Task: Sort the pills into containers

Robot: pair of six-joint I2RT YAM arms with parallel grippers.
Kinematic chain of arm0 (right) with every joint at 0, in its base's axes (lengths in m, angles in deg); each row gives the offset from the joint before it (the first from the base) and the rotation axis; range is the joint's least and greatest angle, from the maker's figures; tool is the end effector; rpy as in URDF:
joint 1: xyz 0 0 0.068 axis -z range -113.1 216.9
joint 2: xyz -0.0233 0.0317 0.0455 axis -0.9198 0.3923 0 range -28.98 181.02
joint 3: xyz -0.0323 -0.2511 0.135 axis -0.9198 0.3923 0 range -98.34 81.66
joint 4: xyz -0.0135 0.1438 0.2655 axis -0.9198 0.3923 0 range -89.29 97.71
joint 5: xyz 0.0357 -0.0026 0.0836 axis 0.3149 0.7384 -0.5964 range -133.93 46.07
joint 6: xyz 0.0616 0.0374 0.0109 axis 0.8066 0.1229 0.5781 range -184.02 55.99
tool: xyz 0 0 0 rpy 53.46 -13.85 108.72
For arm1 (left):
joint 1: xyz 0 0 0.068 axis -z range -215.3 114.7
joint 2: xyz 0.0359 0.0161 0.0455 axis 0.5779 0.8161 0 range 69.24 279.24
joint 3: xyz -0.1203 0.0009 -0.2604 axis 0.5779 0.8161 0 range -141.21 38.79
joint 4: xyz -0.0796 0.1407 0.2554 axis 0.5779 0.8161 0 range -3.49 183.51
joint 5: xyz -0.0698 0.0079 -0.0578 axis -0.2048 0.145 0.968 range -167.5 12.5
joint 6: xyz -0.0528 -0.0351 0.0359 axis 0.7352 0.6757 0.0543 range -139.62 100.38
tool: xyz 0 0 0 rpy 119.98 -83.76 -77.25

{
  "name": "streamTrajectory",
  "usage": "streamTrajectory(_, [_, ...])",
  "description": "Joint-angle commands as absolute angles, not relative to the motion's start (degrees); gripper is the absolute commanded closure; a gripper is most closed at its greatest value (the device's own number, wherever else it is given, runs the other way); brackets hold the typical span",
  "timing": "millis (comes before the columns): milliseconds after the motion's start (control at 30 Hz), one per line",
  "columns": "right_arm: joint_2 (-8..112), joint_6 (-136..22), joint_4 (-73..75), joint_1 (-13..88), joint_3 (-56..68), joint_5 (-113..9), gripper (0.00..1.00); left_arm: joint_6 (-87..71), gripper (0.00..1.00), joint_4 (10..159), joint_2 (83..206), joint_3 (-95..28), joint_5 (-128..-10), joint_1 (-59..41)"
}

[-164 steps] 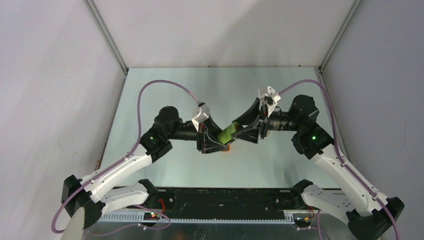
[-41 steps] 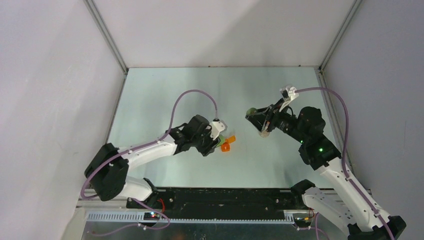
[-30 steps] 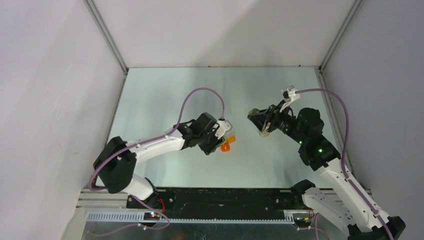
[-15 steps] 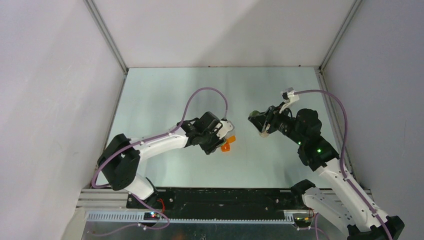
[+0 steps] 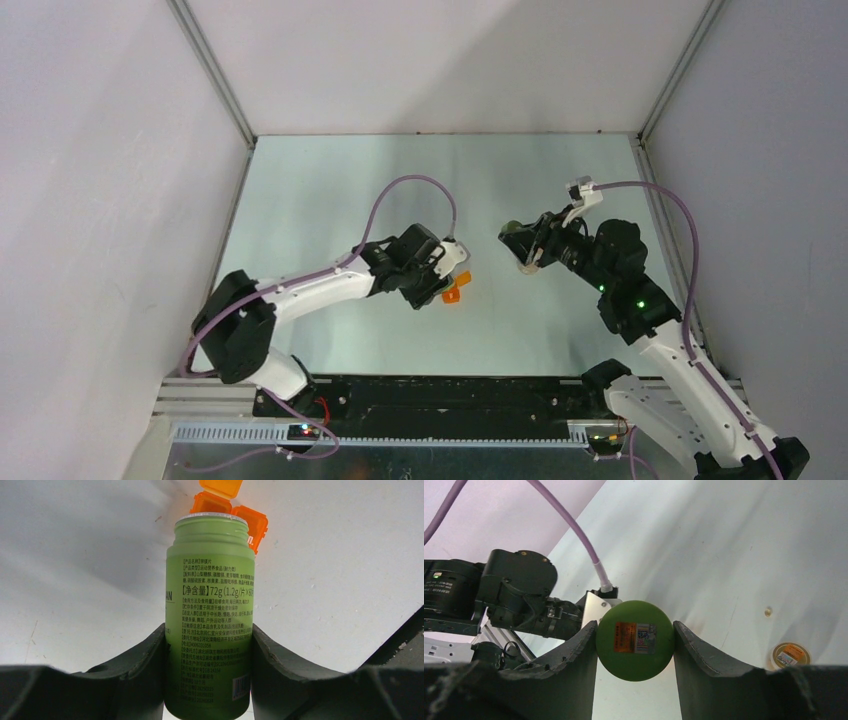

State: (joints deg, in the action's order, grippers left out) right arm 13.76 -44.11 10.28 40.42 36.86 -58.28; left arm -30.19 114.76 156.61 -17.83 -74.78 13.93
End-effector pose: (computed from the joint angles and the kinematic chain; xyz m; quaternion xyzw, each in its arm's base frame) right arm 0.2017 0.1174 0.3556 -0.1250 0.7400 0.3440 0.5643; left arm 0.2295 -0.2706 0.1806 0.4858 0.8319 -0.1100 0.2445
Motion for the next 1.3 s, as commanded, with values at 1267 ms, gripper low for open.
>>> streamTrajectory(1267, [25.3,-27.7,-1.6,41.3,20.8,-82.0,0.89,-19.5,1.0,52.7,115.7,5.4,-75.8,14.7])
